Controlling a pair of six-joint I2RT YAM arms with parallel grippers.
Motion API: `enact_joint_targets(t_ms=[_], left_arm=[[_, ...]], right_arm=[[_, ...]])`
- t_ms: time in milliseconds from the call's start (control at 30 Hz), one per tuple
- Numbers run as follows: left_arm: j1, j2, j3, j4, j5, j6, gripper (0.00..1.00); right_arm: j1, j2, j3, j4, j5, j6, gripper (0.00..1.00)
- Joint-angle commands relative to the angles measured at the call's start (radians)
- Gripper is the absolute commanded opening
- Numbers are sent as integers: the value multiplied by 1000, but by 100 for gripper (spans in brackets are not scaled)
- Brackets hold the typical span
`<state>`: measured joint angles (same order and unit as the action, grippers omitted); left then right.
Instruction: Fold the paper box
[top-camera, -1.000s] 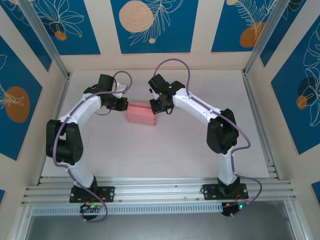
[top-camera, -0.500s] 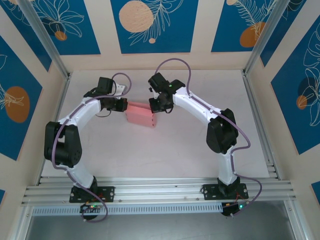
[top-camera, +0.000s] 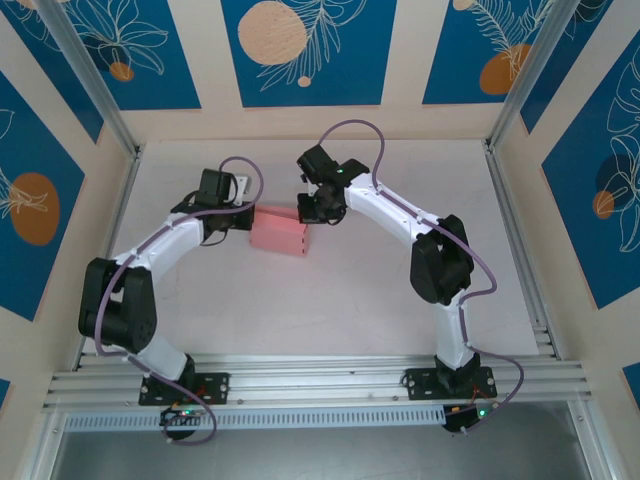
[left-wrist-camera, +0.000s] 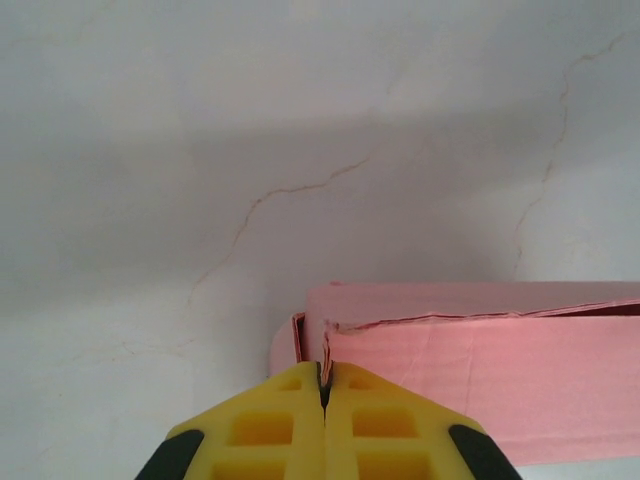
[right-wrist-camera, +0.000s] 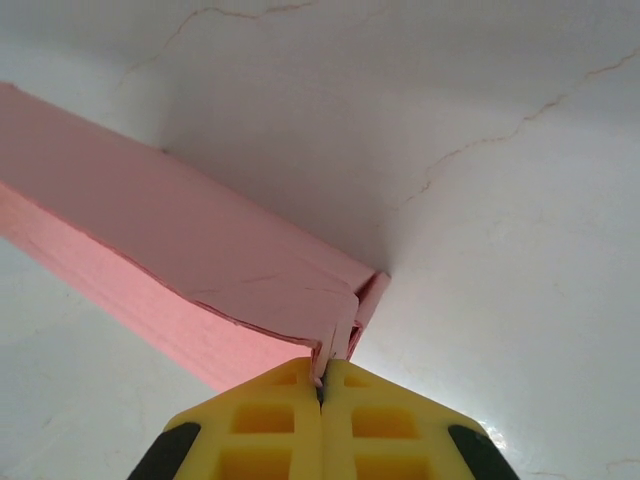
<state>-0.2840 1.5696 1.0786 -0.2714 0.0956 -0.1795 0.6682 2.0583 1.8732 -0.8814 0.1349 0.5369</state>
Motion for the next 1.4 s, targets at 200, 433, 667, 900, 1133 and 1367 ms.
enact_joint_targets(t_ms=[200, 433, 667, 900, 1133, 1367], left_arm=[[-66, -117, -164, 168, -133, -152, 0], [-72, -158, -221, 228, -156, -158, 0], [-73, -191, -259, 296, -188, -180, 0], [-73, -214, -300, 352, -211, -188, 0], [-76, -215, -349, 417, -207, -206, 0], [-87, -211, -384, 504, -192, -234, 0]], right_arm=[[32, 48, 17, 29, 49, 100, 5], [44, 42, 40, 42, 54, 88, 5], [73, 38, 44, 30, 86, 71, 5], [106, -4, -33, 67, 135, 88, 5], [142, -55, -143, 179, 182, 128, 5], [160, -91, -177, 232, 248, 133, 4]])
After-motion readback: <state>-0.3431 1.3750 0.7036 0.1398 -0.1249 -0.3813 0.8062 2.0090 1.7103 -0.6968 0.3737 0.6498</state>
